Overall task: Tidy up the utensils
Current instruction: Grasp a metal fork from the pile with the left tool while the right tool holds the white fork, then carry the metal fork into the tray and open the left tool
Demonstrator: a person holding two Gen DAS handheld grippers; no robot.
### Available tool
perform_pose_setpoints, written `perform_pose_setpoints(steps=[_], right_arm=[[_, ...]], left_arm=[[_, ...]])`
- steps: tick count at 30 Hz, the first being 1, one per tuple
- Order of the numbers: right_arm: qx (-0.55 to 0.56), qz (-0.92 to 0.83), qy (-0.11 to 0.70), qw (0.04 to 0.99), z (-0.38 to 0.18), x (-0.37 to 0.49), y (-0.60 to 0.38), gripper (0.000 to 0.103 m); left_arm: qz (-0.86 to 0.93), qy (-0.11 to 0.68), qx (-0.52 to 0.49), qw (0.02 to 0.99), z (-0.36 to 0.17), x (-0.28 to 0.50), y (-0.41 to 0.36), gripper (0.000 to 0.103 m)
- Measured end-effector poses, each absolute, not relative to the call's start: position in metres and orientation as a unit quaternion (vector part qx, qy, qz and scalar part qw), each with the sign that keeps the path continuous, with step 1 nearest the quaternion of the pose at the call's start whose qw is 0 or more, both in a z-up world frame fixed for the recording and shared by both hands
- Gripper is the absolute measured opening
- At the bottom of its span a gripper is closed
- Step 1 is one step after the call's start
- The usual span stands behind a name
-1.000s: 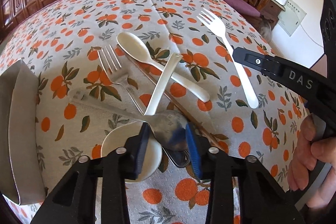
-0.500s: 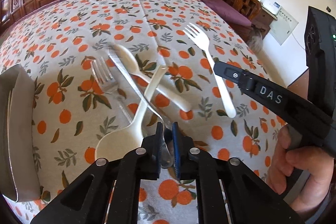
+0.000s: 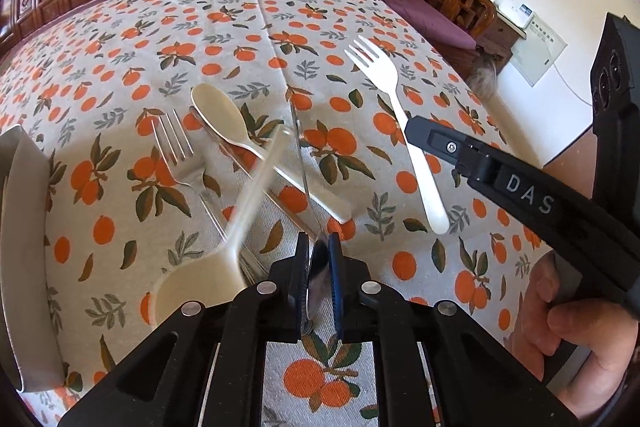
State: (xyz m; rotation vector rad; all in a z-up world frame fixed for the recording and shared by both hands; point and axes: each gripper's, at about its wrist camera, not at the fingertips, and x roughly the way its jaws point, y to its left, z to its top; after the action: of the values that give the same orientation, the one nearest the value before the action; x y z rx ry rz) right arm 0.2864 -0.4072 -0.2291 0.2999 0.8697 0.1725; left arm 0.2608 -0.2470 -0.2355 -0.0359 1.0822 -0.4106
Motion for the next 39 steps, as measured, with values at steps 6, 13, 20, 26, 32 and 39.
perform_pose_setpoints(steps=[6,13,20,26,32,39], right_arm=[[0.144,0.084,0.419,0.893,-0.229,0.286,-0.407,0.004],[0.137,0.088,0.417,0.894,-0.227,0.285,-0.401,0.004],[0.118,0.105,0.412,0.897,-0.218,0.282,-0.383,0.004],[0.096,0.13,0.407,0.899,-0.211,0.279,-0.358,0.004],[0.072,0.155,0.407,0.897,-0.206,0.274,-0.33,0.004],[0.055,0.18,0.405,0.894,-0.202,0.269,-0.304,0.004]], left_arm=[[-0.205,0.508,-0.015,0.836,-0.236,0.257,-0.25,0.002],[-0.214,0.495,-0.01,0.842,-0.222,0.252,-0.245,0.002],[-0.218,0.478,-0.014,0.851,-0.194,0.246,-0.217,0.002],[-0.207,0.468,-0.008,0.859,-0.178,0.245,-0.186,0.002],[-0.193,0.462,-0.007,0.865,-0.169,0.244,-0.156,0.002],[-0.185,0.454,-0.002,0.872,-0.159,0.236,-0.123,0.002]])
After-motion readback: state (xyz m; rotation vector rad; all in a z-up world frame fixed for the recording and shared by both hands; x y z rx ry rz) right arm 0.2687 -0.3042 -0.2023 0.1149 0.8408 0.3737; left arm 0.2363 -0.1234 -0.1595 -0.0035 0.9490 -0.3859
